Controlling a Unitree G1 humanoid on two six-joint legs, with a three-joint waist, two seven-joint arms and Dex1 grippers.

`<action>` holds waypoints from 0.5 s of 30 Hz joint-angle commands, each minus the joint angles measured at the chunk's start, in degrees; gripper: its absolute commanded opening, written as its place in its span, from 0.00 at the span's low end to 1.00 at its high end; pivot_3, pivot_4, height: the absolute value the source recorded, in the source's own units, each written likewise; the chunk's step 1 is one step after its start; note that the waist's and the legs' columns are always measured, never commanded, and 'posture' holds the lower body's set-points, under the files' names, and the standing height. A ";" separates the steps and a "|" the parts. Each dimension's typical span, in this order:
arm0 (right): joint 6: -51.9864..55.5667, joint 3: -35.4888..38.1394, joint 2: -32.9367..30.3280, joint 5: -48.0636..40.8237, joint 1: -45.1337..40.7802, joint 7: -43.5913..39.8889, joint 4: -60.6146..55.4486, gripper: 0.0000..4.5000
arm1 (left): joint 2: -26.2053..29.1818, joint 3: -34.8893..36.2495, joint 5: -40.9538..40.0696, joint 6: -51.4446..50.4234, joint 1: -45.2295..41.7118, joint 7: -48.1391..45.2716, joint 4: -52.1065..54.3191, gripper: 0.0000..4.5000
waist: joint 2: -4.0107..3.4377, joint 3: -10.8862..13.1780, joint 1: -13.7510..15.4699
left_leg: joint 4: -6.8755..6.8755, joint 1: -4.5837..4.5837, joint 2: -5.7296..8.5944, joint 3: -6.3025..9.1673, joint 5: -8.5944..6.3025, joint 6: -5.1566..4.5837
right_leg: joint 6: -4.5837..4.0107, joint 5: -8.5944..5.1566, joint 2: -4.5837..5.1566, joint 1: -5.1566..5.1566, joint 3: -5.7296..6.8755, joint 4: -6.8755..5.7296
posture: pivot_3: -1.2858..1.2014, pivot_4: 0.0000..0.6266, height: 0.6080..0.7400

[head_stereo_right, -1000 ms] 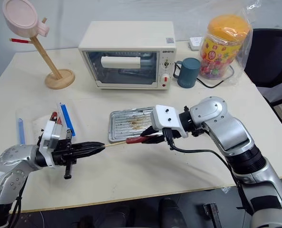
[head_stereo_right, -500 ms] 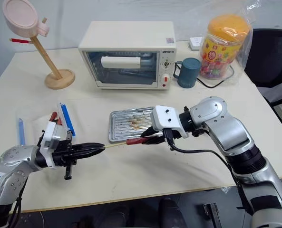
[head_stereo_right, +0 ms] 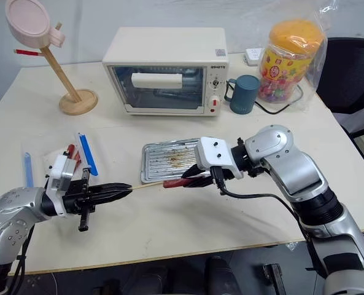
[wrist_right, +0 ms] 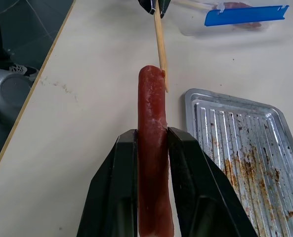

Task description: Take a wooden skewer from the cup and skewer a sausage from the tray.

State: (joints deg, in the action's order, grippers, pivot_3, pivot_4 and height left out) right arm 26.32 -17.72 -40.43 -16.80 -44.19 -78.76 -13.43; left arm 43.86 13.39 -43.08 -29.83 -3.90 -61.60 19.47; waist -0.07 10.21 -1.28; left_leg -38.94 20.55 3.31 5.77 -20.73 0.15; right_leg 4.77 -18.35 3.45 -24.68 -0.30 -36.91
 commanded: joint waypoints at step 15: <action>-0.97 0.08 -0.17 0.13 -0.78 -0.53 -0.95 0.20 | -0.88 -1.38 0.44 0.99 -1.61 0.09 0.89 0.00 | 0.00 0.00 0.02 | -0.01 0.00 0.00 0.00 0.00 0.00 | 0.00 0.00 0.00 0.00 0.00 -0.01 | 0.52 0.24 1.00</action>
State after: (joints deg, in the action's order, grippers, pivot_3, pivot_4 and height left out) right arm 26.23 -17.72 -40.43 -16.44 -44.19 -78.79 -13.38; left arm 43.20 11.91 -42.63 -29.79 -5.07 -61.57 19.45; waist -0.07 10.21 -1.27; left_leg -38.96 20.55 3.31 5.76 -20.73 0.15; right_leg 4.77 -18.35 3.45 -24.68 -0.30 -36.92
